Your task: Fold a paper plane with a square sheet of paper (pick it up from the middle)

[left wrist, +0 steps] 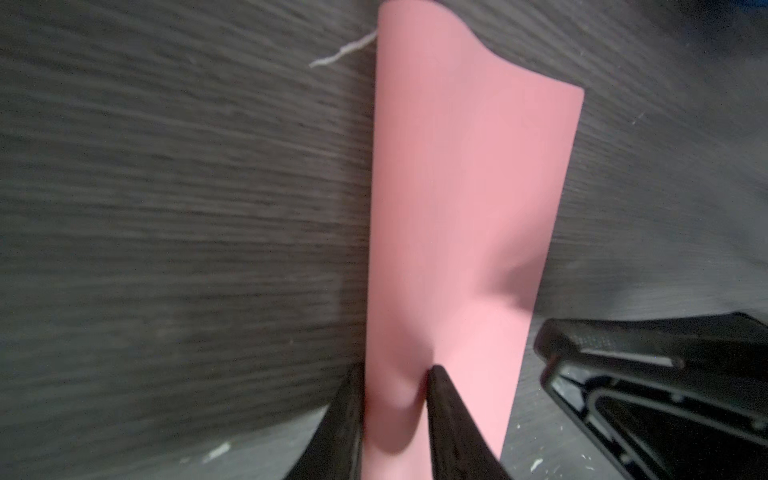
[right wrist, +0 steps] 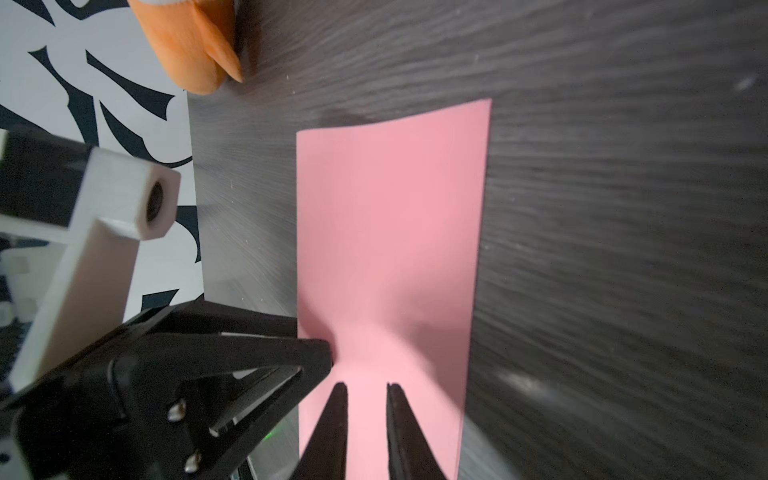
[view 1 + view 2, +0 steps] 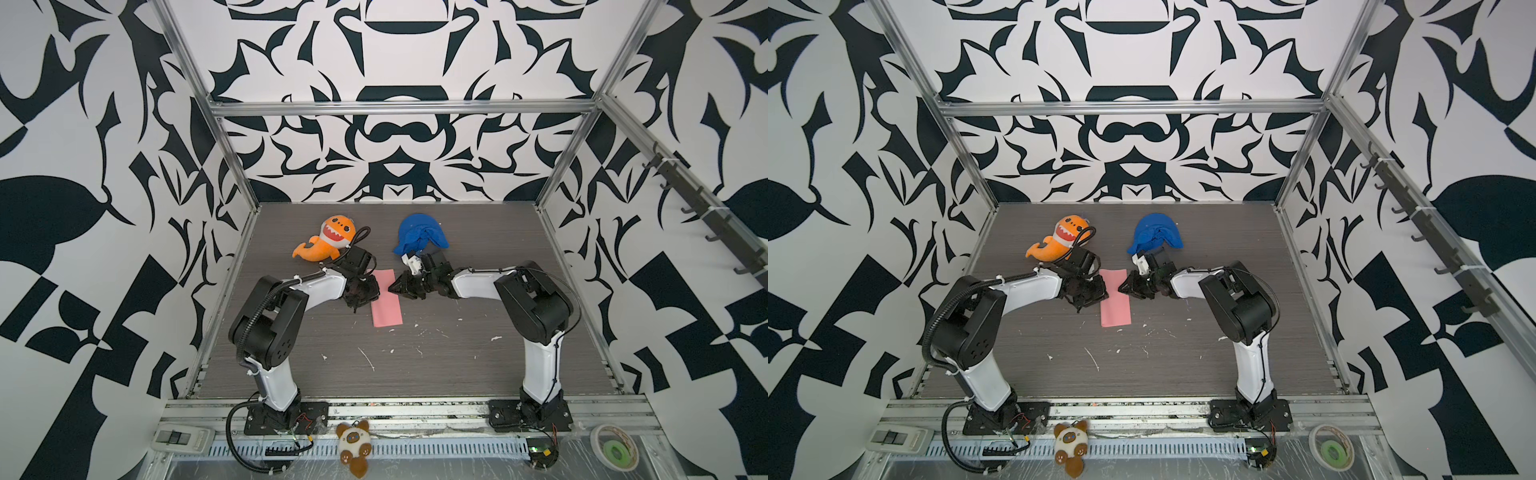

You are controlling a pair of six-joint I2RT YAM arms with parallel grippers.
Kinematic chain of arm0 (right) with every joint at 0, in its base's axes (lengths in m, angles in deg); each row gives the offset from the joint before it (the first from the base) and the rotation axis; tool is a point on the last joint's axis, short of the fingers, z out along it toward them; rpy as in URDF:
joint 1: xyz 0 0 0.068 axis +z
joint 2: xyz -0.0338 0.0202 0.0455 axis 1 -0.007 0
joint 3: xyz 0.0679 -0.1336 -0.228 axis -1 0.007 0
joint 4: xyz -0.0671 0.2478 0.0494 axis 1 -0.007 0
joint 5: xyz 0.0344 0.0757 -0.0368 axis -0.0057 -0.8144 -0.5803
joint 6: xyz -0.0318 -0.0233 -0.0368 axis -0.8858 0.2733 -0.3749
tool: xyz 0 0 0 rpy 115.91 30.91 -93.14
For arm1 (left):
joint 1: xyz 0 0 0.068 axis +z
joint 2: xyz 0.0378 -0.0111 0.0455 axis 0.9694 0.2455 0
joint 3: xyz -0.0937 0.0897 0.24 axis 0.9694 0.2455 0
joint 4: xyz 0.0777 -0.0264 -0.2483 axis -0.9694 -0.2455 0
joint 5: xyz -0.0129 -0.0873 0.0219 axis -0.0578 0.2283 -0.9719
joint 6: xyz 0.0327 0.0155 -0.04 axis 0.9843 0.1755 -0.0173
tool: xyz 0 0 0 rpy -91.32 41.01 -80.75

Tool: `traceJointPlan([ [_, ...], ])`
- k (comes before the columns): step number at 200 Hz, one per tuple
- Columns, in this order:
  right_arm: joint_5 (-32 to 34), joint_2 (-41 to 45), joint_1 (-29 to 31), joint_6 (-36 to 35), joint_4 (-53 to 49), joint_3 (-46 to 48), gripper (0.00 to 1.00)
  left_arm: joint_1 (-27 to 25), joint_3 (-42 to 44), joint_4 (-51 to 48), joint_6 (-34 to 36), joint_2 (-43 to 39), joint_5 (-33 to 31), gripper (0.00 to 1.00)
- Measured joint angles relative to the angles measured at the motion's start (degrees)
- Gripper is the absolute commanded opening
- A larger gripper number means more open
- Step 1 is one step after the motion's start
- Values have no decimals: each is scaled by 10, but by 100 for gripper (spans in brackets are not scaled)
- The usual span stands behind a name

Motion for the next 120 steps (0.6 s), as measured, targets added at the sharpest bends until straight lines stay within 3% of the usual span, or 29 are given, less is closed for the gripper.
traceJointPlan([
  [120, 1, -17, 0, -21, -48, -14, 16, 0, 0, 0, 0, -1, 1, 33],
])
